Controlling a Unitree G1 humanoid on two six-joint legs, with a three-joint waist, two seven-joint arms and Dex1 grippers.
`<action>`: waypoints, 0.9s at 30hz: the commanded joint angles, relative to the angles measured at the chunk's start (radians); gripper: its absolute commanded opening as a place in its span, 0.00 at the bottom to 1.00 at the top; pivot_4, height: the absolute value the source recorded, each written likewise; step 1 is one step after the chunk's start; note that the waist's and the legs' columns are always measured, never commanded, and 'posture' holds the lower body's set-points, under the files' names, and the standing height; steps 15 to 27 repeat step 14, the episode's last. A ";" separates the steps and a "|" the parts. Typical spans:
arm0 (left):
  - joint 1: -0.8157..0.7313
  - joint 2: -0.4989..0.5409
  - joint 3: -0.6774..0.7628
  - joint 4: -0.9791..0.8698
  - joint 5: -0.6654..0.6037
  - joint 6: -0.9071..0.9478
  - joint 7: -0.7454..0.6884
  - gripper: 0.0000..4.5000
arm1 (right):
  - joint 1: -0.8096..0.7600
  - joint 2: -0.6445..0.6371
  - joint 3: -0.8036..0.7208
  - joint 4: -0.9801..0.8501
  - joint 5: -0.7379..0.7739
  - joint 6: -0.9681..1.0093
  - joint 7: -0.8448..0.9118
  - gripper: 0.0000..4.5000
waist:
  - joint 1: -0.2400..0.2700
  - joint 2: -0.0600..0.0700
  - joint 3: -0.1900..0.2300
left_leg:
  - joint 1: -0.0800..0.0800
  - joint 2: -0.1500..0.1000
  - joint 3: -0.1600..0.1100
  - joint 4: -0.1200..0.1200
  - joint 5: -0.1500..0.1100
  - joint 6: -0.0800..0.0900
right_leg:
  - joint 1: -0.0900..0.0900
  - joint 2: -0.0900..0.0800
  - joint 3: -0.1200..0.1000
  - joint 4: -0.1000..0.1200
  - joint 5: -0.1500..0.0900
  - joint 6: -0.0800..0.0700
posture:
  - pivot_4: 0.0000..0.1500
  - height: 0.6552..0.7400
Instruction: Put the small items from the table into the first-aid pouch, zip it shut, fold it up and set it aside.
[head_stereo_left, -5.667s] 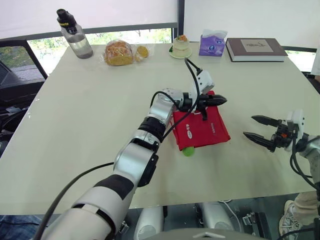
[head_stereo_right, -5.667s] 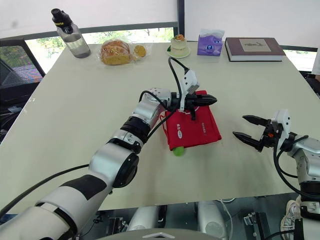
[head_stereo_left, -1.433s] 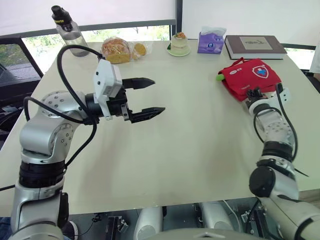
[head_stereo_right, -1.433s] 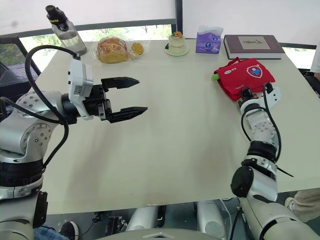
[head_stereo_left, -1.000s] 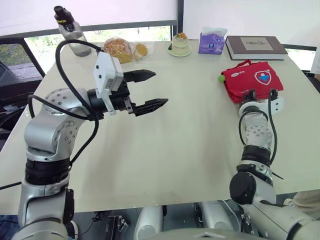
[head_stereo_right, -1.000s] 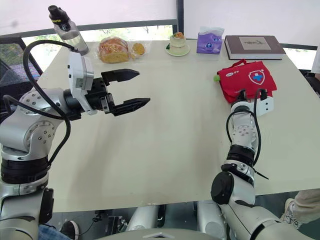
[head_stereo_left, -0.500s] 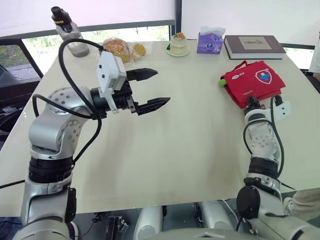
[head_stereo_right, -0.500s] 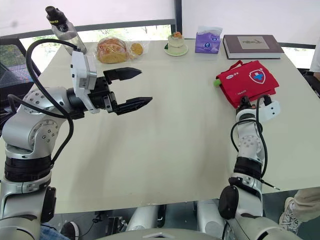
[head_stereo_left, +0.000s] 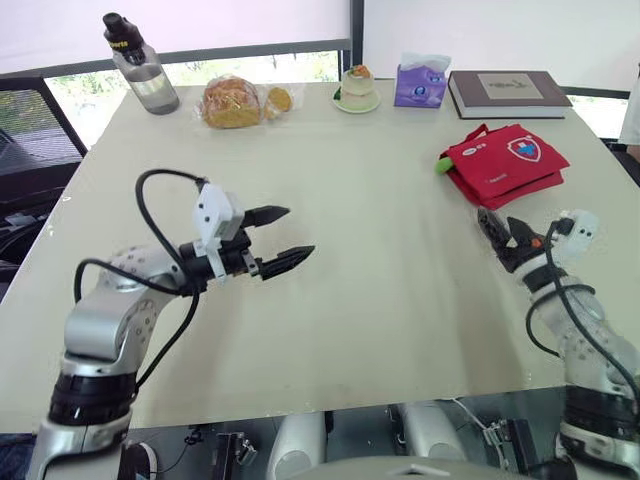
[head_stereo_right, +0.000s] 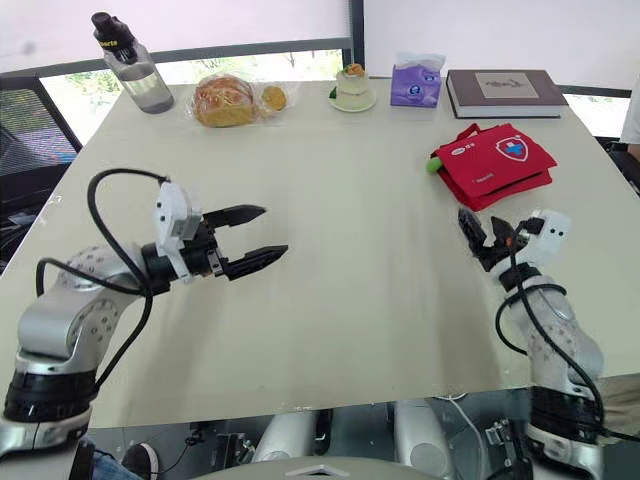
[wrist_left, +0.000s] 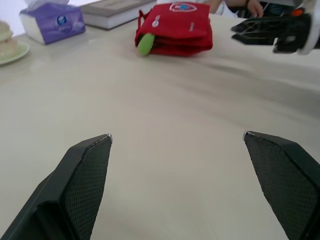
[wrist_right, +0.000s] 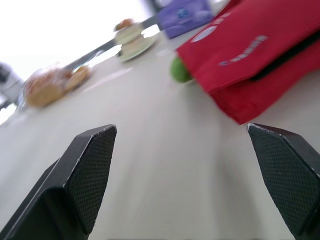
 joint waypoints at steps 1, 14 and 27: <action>0.096 0.003 0.073 -0.062 0.012 -0.032 0.032 1.00 | 0.046 -0.101 0.005 -0.039 -0.072 -0.137 0.209 0.99 | 0.000 0.000 0.000 | 0.000 0.000 0.000 0.000 0.000 0.000 | 0.000 0.000 0.000 0.000 0.000 0.000 | 1.00 1.00; 0.405 -0.031 0.188 -0.098 0.041 -0.120 0.053 1.00 | 0.205 -0.330 -0.146 0.130 -0.079 -0.339 0.656 0.99 | 0.007 -0.001 0.000 | 0.001 0.001 0.001 0.002 0.000 0.000 | 0.001 -0.002 0.000 0.000 -0.002 -0.003 | 1.00 1.00; 0.405 -0.031 0.188 -0.098 0.041 -0.120 0.053 1.00 | 0.205 -0.330 -0.146 0.130 -0.079 -0.339 0.656 0.99 | 0.007 -0.001 0.000 | 0.001 0.001 0.001 0.002 0.000 0.000 | 0.001 -0.002 0.000 0.000 -0.002 -0.003 | 1.00 1.00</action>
